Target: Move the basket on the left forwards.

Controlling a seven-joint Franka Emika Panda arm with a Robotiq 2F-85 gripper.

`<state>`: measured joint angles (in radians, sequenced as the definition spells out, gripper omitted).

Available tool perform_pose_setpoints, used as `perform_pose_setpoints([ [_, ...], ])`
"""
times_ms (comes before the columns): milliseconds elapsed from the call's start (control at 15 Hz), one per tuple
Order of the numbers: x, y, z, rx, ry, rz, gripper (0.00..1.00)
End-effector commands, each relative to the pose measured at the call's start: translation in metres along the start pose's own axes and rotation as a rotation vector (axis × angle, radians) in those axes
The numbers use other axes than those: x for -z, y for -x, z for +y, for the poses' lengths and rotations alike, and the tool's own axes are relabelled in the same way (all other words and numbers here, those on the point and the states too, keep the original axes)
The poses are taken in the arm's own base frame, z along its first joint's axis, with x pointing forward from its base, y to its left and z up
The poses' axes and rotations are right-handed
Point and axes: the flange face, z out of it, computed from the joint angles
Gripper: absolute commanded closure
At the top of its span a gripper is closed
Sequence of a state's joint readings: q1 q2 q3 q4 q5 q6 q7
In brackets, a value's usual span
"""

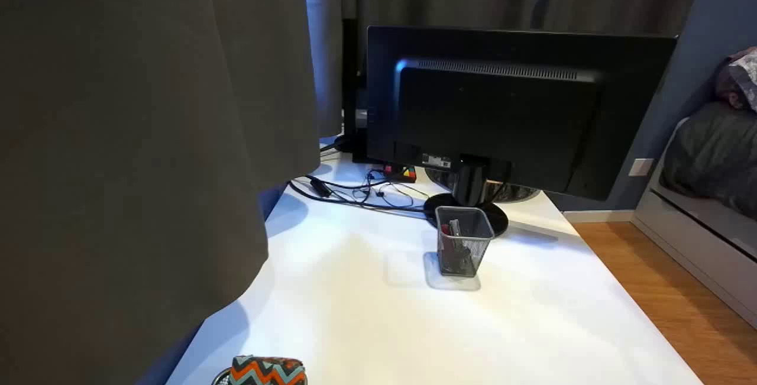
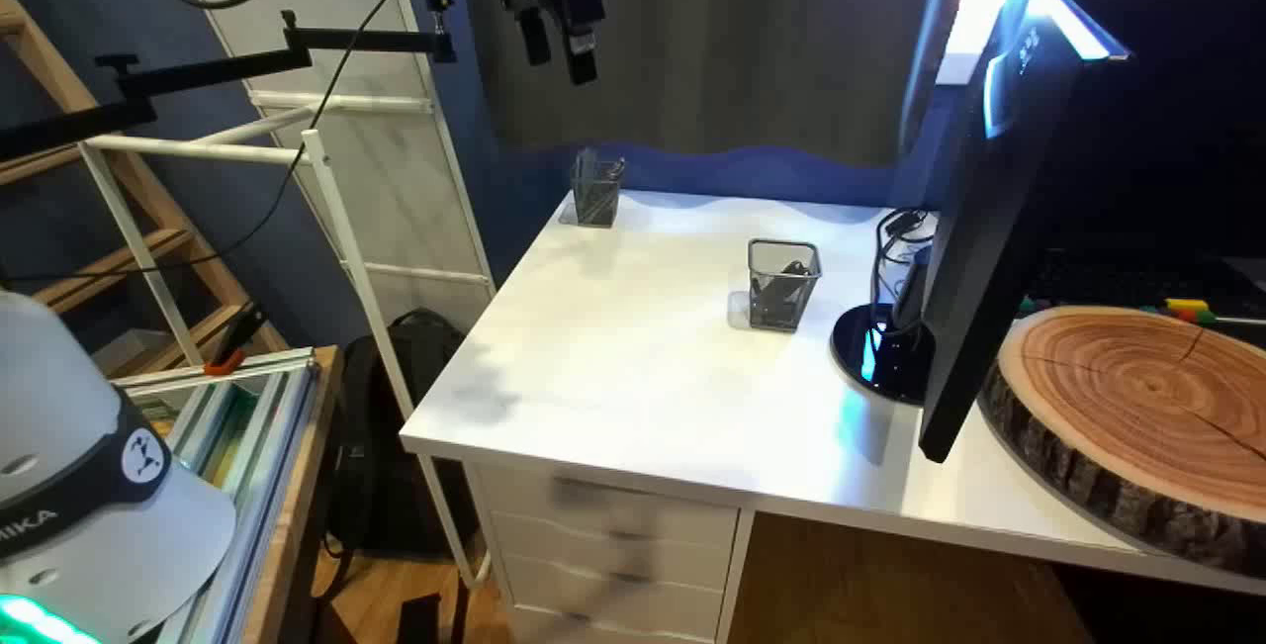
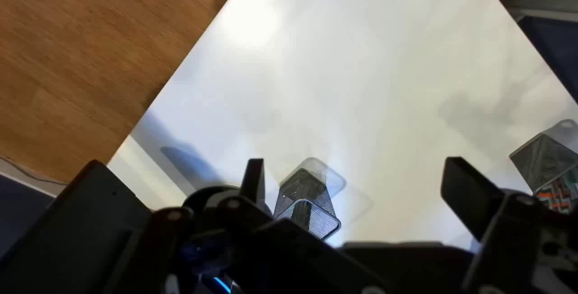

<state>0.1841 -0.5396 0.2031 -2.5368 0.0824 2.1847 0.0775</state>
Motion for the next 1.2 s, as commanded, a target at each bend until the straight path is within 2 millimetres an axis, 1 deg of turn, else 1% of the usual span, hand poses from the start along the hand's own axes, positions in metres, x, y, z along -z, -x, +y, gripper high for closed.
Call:
perform_pose_setpoints([
  [0,0.001,0.0,0.0,0.0,0.0,-0.001,0.0],
  [267,0.001,0.0,0.0,0.0,0.0,-0.001,0.0],
  [333,-0.006,-0.008,0.0,-0.062,-0.027,0.0,0.0],
  [400,-0.021,-0.02,0.002,-0.111,-0.059,-0.015,0.0],
  [533,-0.044,-0.044,0.007,-0.185,-0.124,-0.013,0.0],
  [600,-0.056,-0.062,0.035,-0.2,-0.154,-0.002,0.0],
  [733,-0.076,-0.088,0.038,-0.201,-0.206,0.004,0.0],
  [800,-0.086,-0.102,0.036,-0.174,-0.231,0.001,0.0],
  [867,-0.097,-0.118,0.029,-0.136,-0.261,-0.006,0.0],
  [933,-0.11,-0.132,0.018,-0.096,-0.295,-0.019,0.0],
  [1067,-0.13,-0.155,-0.013,0.008,-0.344,-0.051,0.0],
  [1133,-0.14,-0.16,-0.031,0.059,-0.339,-0.078,0.0],
])
